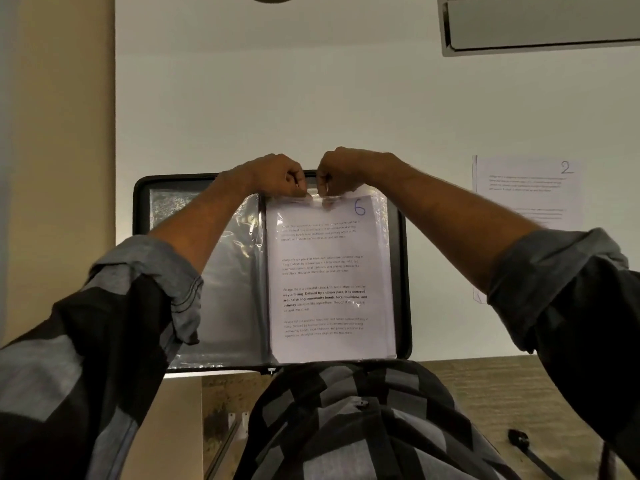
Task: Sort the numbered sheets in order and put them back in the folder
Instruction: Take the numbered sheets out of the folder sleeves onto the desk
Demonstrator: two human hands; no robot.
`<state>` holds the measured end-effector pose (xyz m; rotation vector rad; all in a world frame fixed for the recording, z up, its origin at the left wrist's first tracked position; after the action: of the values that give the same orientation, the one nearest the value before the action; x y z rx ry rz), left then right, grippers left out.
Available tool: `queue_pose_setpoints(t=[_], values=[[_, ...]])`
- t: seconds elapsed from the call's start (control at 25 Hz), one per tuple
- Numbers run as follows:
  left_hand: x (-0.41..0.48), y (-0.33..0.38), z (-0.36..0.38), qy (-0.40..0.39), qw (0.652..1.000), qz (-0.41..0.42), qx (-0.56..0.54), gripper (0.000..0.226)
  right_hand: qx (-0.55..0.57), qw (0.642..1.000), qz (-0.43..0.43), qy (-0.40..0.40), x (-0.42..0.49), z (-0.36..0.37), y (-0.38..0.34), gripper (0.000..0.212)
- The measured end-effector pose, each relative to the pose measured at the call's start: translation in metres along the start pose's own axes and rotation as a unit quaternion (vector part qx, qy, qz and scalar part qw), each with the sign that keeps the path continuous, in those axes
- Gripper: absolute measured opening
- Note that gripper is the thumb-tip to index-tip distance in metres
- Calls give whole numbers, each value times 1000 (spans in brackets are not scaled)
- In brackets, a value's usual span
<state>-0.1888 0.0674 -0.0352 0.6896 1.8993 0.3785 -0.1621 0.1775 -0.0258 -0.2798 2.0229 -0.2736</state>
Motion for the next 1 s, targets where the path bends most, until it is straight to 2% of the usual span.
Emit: queue_pose_setpoints(t=[0.12, 0.24, 0.32, 0.44, 0.6, 0.68, 0.8, 0.92, 1.0], values=[[9, 5, 5, -60, 998, 16, -2, 20, -26, 999, 15, -34, 4, 5, 7, 33], [14, 11, 5, -87, 996, 20, 26, 22, -32, 998, 8, -44, 4, 5, 14, 23], [17, 15, 2, -88, 994, 24, 55, 22, -18, 999, -3, -37, -1, -2, 19, 24], [12, 17, -19, 1, 999, 52, -17, 19, 2, 1000, -5, 0, -6, -23, 32, 21], [5, -9, -47, 142, 978, 49, -144, 30, 52, 991, -3, 127, -11, -67, 55, 21], [2, -28, -53, 214, 956, 25, -199, 44, 62, 979, -11, 194, -13, -86, 62, 21], [-9, -51, -54, 323, 893, -10, -313, 62, 49, 962, -33, 267, -18, -111, 64, 20], [-9, -64, -36, 333, 820, -1, -465, 52, 92, 935, -47, 338, -26, -134, 74, 18], [-8, -65, -31, 332, 789, 30, -517, 38, 189, 895, -47, 402, -32, -141, 92, 23]])
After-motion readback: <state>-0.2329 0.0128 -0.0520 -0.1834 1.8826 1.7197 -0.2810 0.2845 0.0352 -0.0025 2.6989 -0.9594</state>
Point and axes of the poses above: each hand's wrist, its own x-axis towards the middle knuckle, its own z-axis out of the palm, y = z × x, the point moved 9 cm from there along x, towards the middle knuckle, and after that the axes turned 13 degrees about -y, right-handed, at the moved point
